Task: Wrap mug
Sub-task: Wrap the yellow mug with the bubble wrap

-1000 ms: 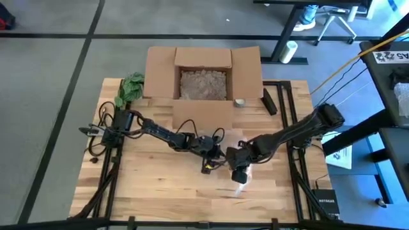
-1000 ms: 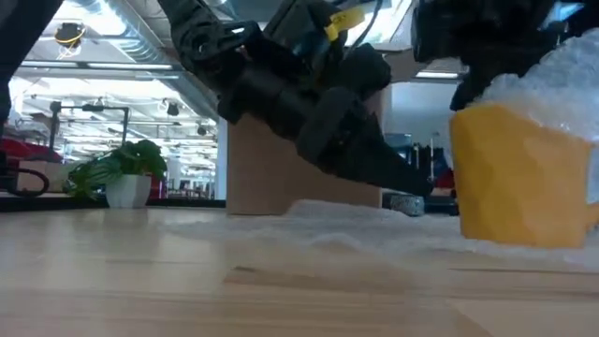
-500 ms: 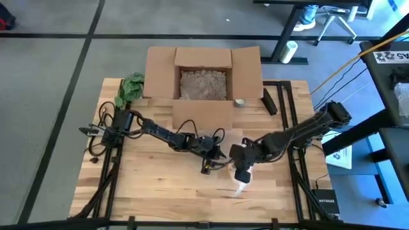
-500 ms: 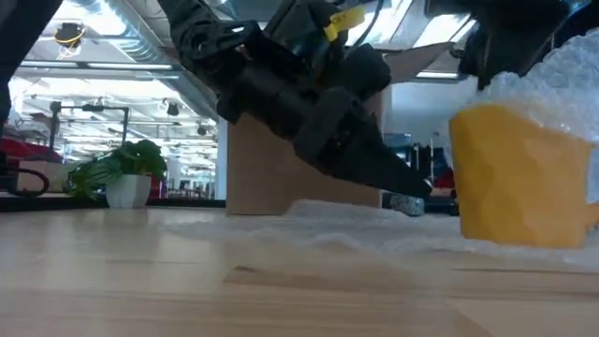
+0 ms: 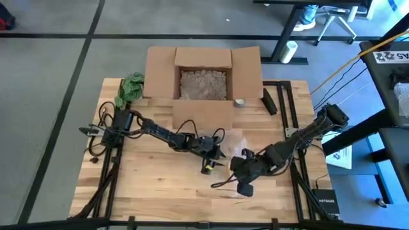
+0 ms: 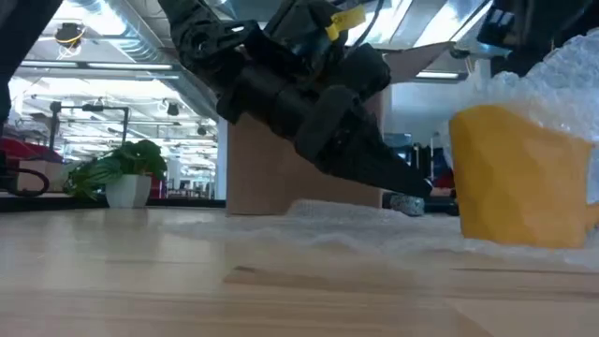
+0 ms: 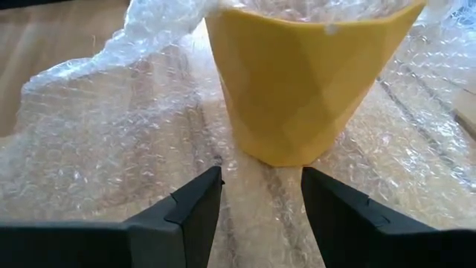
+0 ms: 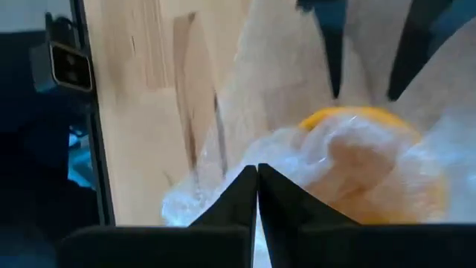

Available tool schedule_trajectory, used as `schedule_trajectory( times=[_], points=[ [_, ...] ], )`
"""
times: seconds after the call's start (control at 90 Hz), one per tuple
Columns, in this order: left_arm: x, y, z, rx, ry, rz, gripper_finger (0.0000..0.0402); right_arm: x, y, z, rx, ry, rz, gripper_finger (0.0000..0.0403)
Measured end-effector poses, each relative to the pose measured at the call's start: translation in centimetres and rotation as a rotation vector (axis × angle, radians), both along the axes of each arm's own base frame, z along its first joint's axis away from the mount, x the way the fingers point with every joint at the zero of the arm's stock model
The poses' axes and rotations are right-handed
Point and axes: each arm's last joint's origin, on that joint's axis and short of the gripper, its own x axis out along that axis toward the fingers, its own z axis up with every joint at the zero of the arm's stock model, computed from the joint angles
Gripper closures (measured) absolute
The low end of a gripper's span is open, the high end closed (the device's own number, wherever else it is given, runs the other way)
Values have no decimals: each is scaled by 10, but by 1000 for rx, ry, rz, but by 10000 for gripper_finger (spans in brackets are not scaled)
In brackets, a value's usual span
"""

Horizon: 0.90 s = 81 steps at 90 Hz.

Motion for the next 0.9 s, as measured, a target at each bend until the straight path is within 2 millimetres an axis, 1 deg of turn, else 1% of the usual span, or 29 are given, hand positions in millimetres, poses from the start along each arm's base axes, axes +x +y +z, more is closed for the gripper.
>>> schedule_trajectory(
  times=[0.111, 0.211, 0.522, 0.689, 0.9],
  points=[
    [0, 0, 0, 0, 0, 0, 231, 3, 1, -7, -7, 27, 3, 403],
    [0, 0, 0, 0, 0, 0, 231, 3, 1, -10, -19, 30, 9, 403],
    [0, 0, 0, 0, 0, 0, 231, 7, -15, -16, -77, 48, -21, 403],
    [0, 0, 0, 0, 2, 0, 231, 6, -26, -31, -71, 83, -36, 403],
    [0, 0, 0, 0, 2, 0, 231, 6, -34, -56, 32, 75, -26, 403]
  ],
)
